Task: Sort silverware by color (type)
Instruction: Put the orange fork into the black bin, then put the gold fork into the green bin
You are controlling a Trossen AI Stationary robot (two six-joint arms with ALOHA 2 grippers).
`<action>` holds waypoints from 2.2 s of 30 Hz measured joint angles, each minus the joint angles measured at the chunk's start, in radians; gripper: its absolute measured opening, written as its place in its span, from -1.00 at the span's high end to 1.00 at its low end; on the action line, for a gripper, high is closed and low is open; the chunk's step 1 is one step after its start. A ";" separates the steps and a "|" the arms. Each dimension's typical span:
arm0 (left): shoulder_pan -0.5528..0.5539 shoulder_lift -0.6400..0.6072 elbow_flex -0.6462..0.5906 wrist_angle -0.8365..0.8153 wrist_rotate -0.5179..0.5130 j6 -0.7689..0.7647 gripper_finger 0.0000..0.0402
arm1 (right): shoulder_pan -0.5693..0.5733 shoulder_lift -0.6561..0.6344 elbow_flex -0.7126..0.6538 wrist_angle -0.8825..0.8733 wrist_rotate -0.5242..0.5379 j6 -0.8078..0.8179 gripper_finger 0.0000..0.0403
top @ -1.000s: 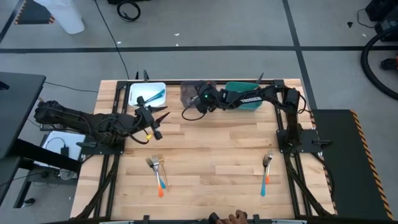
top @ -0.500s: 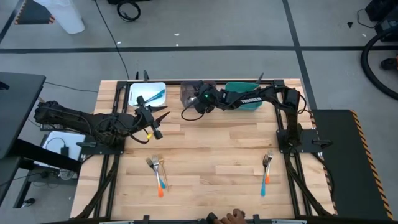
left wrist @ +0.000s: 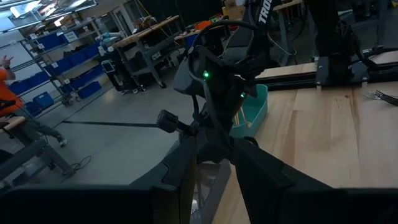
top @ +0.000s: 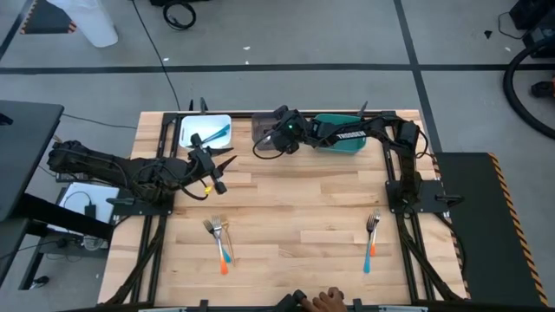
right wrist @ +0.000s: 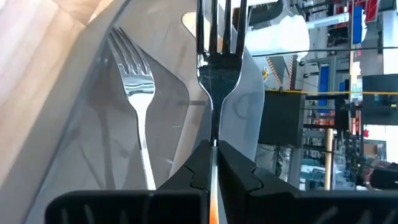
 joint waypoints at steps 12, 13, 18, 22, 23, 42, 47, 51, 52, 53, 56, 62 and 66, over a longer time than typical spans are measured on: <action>0.000 0.000 0.000 0.000 0.000 0.000 0.42 | -0.004 0.000 0.000 -0.007 -0.025 0.012 0.87; 0.000 0.000 0.000 0.000 0.000 0.000 0.42 | -0.004 0.000 0.000 -0.012 -0.024 0.012 0.87; 0.000 0.000 0.000 0.000 0.000 0.000 0.42 | -0.004 0.000 0.000 -0.041 -0.022 0.037 0.76; 0.000 0.000 0.000 0.000 0.000 0.000 0.42 | -0.004 0.000 0.000 -0.046 -0.006 0.038 0.62; 0.000 0.000 0.000 0.000 0.000 0.000 0.42 | -0.004 0.000 0.000 -0.045 -0.005 0.036 0.59; -0.001 0.000 0.000 -0.007 0.000 -0.006 0.42 | 0.078 -0.079 0.001 -0.006 0.128 0.099 0.47; -0.001 0.000 0.000 -0.008 0.000 -0.006 0.42 | 0.117 -0.127 0.001 -0.010 0.143 0.172 0.47; -0.001 0.000 0.000 -0.016 0.000 -0.007 0.42 | 0.159 -0.156 0.001 -0.040 0.195 0.220 0.47; -0.001 0.000 0.000 -0.018 0.000 -0.006 0.42 | 0.170 -0.163 0.001 -0.054 0.210 0.232 0.47; -0.001 0.000 0.000 -0.020 0.000 -0.006 0.42 | 0.181 -0.170 0.001 -0.068 0.219 0.245 0.47; -0.001 0.000 0.000 -0.020 0.000 -0.006 0.42 | 0.216 -0.185 0.001 -0.109 0.264 0.280 0.47; -0.001 0.000 0.000 -0.020 0.000 -0.007 0.42 | 0.294 -0.187 0.000 -0.170 0.392 0.324 0.47; -0.006 0.000 0.000 -0.026 0.000 -0.017 0.42 | 0.350 -0.187 0.000 -0.183 0.489 0.364 0.47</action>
